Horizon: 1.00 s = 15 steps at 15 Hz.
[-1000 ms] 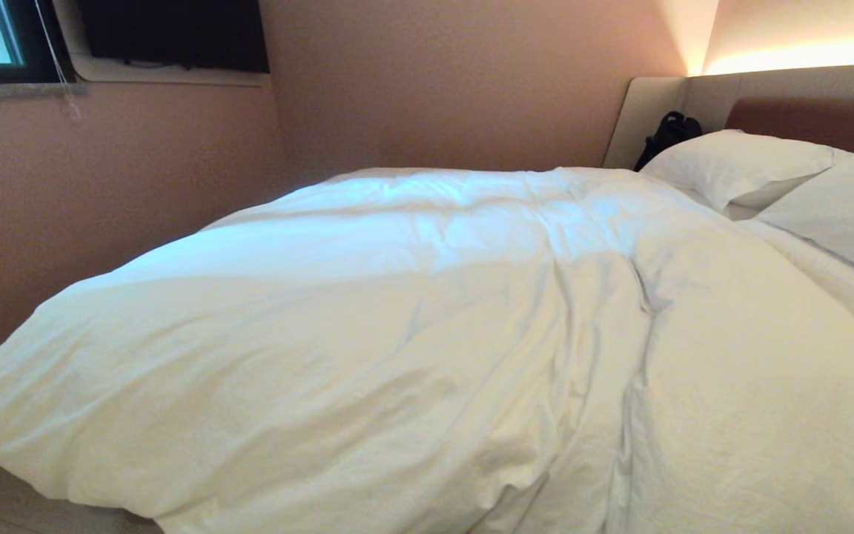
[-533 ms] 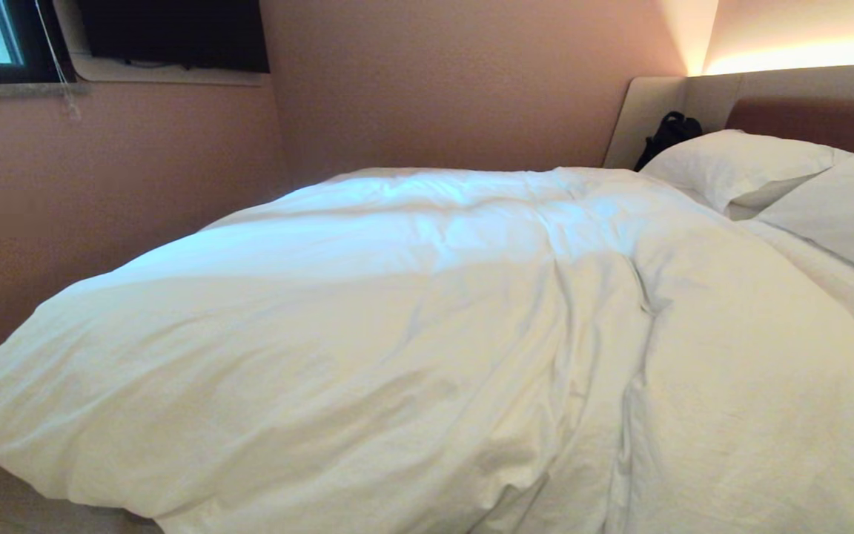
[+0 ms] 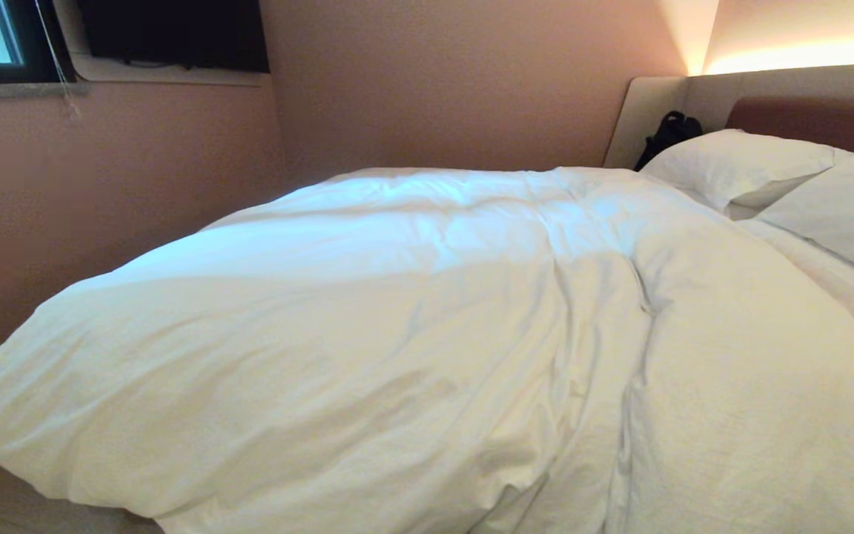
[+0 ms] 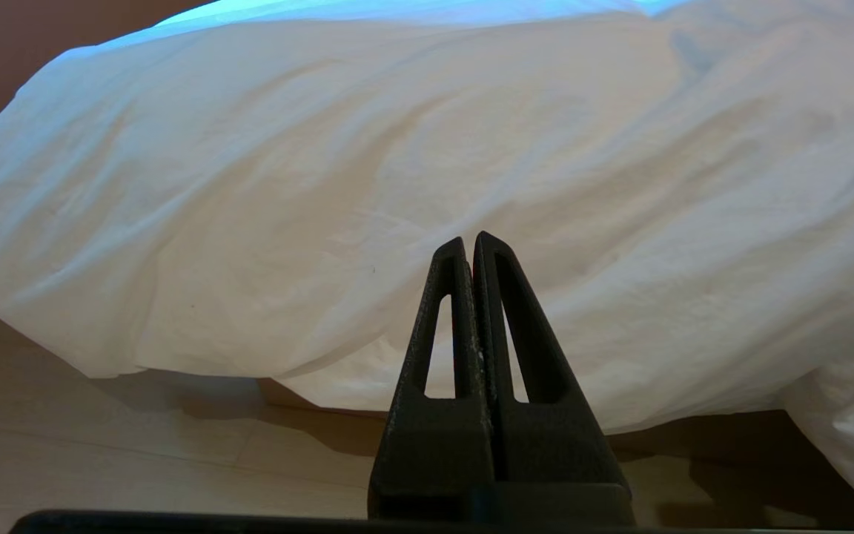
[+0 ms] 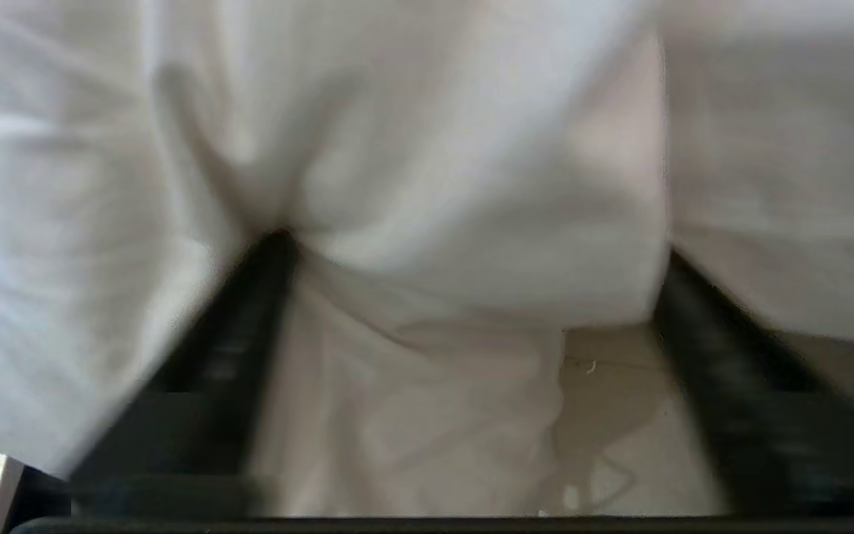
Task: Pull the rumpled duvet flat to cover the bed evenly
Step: Flatten the corners of the folded blanket
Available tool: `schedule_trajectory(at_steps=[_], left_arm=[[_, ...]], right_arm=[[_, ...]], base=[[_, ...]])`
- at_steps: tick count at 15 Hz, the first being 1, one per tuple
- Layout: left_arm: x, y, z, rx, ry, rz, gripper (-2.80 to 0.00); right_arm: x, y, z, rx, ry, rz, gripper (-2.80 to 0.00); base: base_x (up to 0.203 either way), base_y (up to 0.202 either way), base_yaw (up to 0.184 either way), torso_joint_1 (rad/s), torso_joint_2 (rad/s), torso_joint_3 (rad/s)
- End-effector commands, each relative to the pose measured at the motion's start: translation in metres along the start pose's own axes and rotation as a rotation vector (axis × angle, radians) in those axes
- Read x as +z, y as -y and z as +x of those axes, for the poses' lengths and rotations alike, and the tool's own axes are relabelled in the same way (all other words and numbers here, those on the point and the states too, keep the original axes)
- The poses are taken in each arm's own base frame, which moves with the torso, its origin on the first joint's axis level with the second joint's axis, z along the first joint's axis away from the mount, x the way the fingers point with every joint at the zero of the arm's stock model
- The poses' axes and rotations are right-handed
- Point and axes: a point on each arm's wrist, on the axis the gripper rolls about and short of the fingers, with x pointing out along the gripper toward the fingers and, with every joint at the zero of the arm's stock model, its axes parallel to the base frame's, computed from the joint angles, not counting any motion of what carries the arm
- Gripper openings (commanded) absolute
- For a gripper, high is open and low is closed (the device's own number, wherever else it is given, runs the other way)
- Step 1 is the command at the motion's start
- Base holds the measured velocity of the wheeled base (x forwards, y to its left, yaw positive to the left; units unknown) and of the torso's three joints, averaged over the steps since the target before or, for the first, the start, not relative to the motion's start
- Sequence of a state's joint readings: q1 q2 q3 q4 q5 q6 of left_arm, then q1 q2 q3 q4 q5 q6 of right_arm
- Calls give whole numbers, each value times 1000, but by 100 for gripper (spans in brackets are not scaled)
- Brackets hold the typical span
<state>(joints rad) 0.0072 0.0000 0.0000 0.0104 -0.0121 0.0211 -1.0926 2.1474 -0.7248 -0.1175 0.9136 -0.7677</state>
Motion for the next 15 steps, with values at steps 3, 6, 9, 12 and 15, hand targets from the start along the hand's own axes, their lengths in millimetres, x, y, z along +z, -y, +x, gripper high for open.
schedule_trajectory(at_steps=[3,6,9,12,15], left_arm=[[0,0,0,0,0,0,-280],[0,0,0,0,0,0,-280],[0,0,0,0,0,0,-280],[0,0,0,0,0,0,-280],[0,0,0,0,0,0,-280]], right_arm=[[2,4,8,7,14,-35,-280],[2,3,8,10,16,-31,-280],[4,0,5,9,21,-31,-280],[12,-6,-5,-10,39,-31,-280],[19,-21,-29,-60,73,-48,-280]], base=[[0,0,0,0,0,0],[0,0,0,0,0,0],[0,0,0,0,0,0],[0,0,0,0,0,0],[0,0,0,0,0,0]])
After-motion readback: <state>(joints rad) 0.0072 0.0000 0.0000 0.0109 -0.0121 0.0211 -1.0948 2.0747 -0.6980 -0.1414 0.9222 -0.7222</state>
